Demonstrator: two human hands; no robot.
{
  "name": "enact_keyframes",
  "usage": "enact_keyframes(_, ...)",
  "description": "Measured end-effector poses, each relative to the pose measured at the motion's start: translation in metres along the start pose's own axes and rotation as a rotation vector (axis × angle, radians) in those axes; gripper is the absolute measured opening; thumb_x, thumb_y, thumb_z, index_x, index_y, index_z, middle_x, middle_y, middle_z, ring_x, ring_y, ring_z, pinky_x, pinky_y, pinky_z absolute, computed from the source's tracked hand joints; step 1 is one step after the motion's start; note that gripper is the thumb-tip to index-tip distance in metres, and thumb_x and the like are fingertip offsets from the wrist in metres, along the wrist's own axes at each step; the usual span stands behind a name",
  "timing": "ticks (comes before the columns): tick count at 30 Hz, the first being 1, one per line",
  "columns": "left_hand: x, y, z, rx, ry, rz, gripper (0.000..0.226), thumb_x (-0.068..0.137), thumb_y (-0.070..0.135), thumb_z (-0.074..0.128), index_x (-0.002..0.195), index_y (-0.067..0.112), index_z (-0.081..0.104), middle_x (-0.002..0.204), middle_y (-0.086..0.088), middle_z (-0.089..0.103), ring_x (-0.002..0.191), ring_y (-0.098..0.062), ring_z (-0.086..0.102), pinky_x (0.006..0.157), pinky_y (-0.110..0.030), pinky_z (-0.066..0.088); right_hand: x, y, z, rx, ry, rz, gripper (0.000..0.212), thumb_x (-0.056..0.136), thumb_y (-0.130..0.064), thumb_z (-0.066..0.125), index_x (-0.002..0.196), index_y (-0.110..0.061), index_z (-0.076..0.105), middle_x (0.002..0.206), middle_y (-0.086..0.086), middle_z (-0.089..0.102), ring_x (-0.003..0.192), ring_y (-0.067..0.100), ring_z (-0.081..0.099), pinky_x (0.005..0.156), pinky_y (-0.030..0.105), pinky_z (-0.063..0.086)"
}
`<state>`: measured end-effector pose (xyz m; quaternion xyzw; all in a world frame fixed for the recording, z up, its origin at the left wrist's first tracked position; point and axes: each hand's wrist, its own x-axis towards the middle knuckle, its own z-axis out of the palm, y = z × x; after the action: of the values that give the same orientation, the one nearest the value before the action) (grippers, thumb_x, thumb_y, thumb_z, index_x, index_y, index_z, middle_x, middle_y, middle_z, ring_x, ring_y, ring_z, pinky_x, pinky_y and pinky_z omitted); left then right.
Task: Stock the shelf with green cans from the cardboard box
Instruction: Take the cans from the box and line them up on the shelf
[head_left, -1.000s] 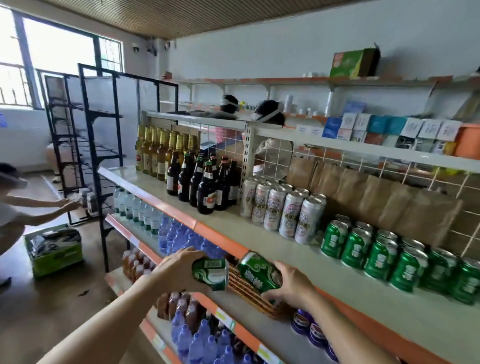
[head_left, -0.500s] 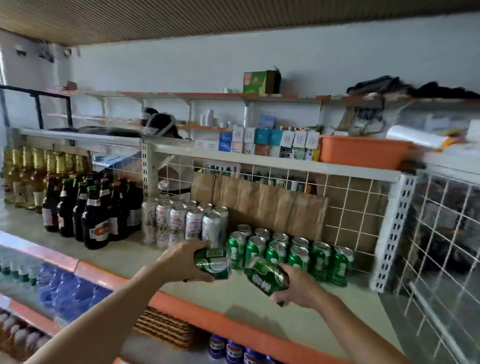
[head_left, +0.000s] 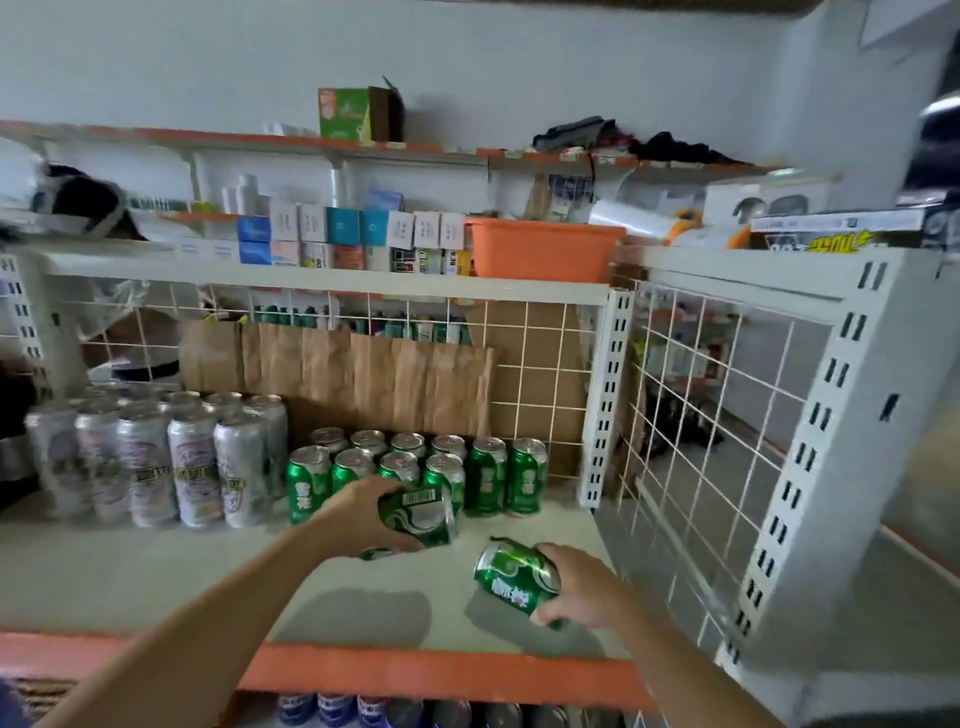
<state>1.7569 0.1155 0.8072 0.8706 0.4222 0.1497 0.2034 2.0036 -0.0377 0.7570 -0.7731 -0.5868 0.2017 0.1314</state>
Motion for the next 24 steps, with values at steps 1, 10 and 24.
enact_keyframes(1, 0.004, 0.001, 0.003, -0.007, -0.012, 0.01, 0.087, 0.058, 0.053, 0.082, 0.132, 0.022, 0.048, 0.125, 0.002, 0.056, 0.108, -0.014, 0.053, 0.091, -0.025, 0.045, -0.003, 0.002, 0.001, -0.007, 0.012, 0.023, 0.09, 0.064, -0.032, 0.079, 0.141, -0.02, 0.034, 0.13, 0.001, 0.051, 0.114, 0.018, 0.052, 0.094, 0.032, 0.047)
enact_keyframes(10, 0.025, 0.003, -0.002, -0.109, -0.098, 0.079, 0.127, 0.018, 0.086, 0.065, 0.13, 0.028, 0.049, 0.119, 0.007, 0.058, 0.102, -0.01, 0.055, 0.089, -0.023, 0.045, -0.013, 0.009, -0.005, 0.041, -0.123, 0.122, 0.083, 0.069, -0.007, 0.076, 0.14, -0.02, 0.036, 0.135, 0.001, 0.049, 0.123, 0.02, 0.048, 0.103, 0.04, 0.043)
enact_keyframes(24, 0.039, 0.011, 0.001, -0.291, -0.046, 0.093, 0.083, 0.061, 0.035, 0.085, 0.133, 0.021, 0.048, 0.105, 0.005, 0.052, 0.091, -0.009, 0.053, 0.074, -0.012, 0.038, -0.017, -0.005, -0.022, 0.107, -0.186, 0.121, 0.088, 0.077, -0.02, 0.075, 0.148, -0.025, 0.023, 0.153, 0.002, 0.027, 0.139, 0.021, 0.027, 0.113, 0.038, 0.025)
